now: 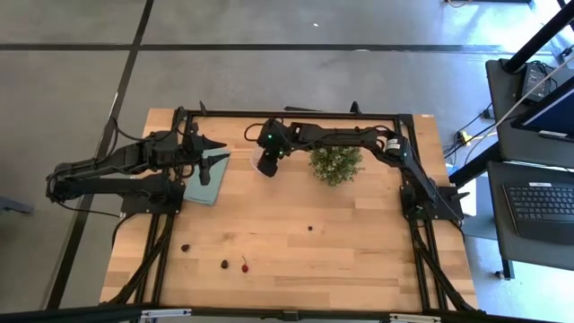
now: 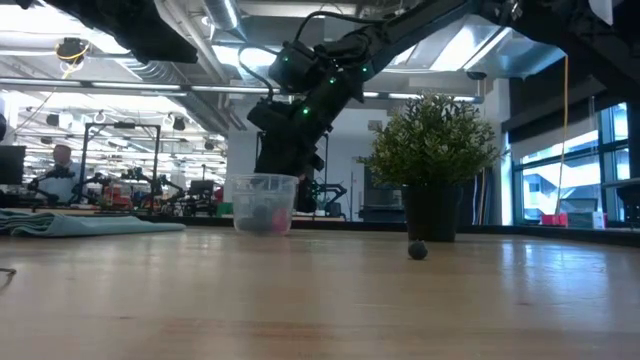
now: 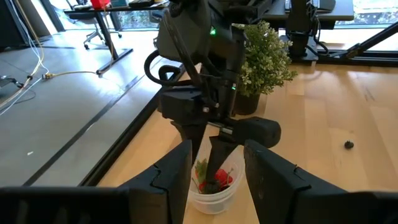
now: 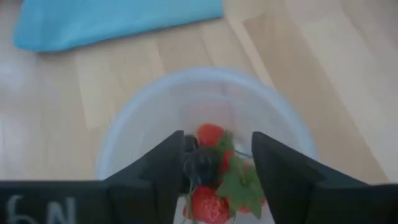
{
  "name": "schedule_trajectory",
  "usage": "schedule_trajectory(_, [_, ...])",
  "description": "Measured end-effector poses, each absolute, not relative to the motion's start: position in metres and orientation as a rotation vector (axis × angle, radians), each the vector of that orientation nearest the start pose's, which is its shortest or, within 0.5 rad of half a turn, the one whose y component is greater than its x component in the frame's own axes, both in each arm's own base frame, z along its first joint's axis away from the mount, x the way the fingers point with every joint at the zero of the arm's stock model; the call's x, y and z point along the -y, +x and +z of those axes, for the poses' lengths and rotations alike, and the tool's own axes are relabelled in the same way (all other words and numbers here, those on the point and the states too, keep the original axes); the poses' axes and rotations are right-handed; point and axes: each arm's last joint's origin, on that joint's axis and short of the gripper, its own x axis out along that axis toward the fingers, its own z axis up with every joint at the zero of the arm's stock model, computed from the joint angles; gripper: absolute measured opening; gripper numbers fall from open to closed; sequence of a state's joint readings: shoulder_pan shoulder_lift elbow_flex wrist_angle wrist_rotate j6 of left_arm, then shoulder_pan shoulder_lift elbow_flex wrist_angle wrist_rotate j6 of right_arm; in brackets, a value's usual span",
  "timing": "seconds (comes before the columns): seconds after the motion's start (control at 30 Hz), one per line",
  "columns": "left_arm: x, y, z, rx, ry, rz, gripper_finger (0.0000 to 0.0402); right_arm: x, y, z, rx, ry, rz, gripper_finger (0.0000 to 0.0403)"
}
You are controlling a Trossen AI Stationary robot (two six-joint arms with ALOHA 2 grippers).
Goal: Pick and placing Produce into tupperware
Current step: Put the blueberry into the transparent container
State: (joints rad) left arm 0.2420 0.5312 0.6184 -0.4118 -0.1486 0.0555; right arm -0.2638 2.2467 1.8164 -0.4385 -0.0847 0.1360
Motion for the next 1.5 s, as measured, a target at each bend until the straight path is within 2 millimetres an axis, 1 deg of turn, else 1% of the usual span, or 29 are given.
schedule_trajectory(0.17, [-0.034, 0.118, 0.288, -0.337, 0.039, 0.378, 0.014, 0.127, 0.481, 0.191, -0.808, 0.277, -0.231, 0.0233])
schedule_trajectory(0.23, [-0.033, 0.118, 0.287, -0.34, 0.039, 0.378, 0.014, 0.127, 0.479, 0.197, -0.8, 0.261, -0.225, 0.0244])
schedule_trajectory(0.3, [-0.033, 0.118, 0.286, -0.35, 0.039, 0.377, 0.014, 0.124, 0.476, 0.214, -0.772, 0.249, -0.218, 0.025])
schedule_trajectory(0.43, [-0.033, 0.117, 0.285, -0.362, 0.037, 0.377, 0.014, 0.113, 0.464, 0.259, -0.697, 0.228, -0.21, 0.0253])
schedule_trajectory(0.57, [-0.033, 0.117, 0.285, -0.362, 0.037, 0.376, 0.014, 0.085, 0.449, 0.298, -0.654, 0.169, -0.242, 0.0251])
schedule_trajectory(0.67, [-0.033, 0.117, 0.285, -0.362, 0.038, 0.376, 0.014, 0.056, 0.437, 0.324, -0.632, 0.103, -0.276, 0.025])
schedule_trajectory(0.73, [-0.033, 0.117, 0.285, -0.361, 0.038, 0.376, 0.014, 0.036, 0.43, 0.334, -0.64, 0.051, -0.295, 0.025])
schedule_trajectory(0.9, [-0.033, 0.117, 0.286, -0.358, 0.038, 0.376, 0.014, -0.014, 0.414, 0.347, -0.648, -0.042, -0.394, 0.025])
schedule_trajectory(0.97, [-0.033, 0.117, 0.286, -0.359, 0.038, 0.376, 0.014, -0.031, 0.408, 0.346, -0.659, -0.06, -0.444, 0.025])
schedule_trajectory(1.03, [-0.033, 0.117, 0.286, -0.358, 0.038, 0.376, 0.014, -0.049, 0.401, 0.341, -0.653, -0.074, -0.499, 0.025])
schedule_trajectory(1.1, [-0.033, 0.117, 0.286, -0.359, 0.039, 0.376, 0.014, -0.065, 0.391, 0.333, -0.637, -0.079, -0.565, 0.025])
schedule_trajectory(1.2, [-0.033, 0.117, 0.285, -0.363, 0.038, 0.375, 0.014, -0.09, 0.371, 0.318, -0.596, -0.042, -0.645, 0.025])
schedule_trajectory(1.37, [-0.033, 0.117, 0.285, -0.362, 0.038, 0.375, 0.014, -0.13, 0.338, 0.282, -0.5, 0.024, -0.704, 0.025])
schedule_trajectory(1.5, [-0.033, 0.117, 0.285, -0.362, 0.038, 0.376, 0.014, -0.157, 0.319, 0.251, -0.395, 0.107, -0.72, 0.025])
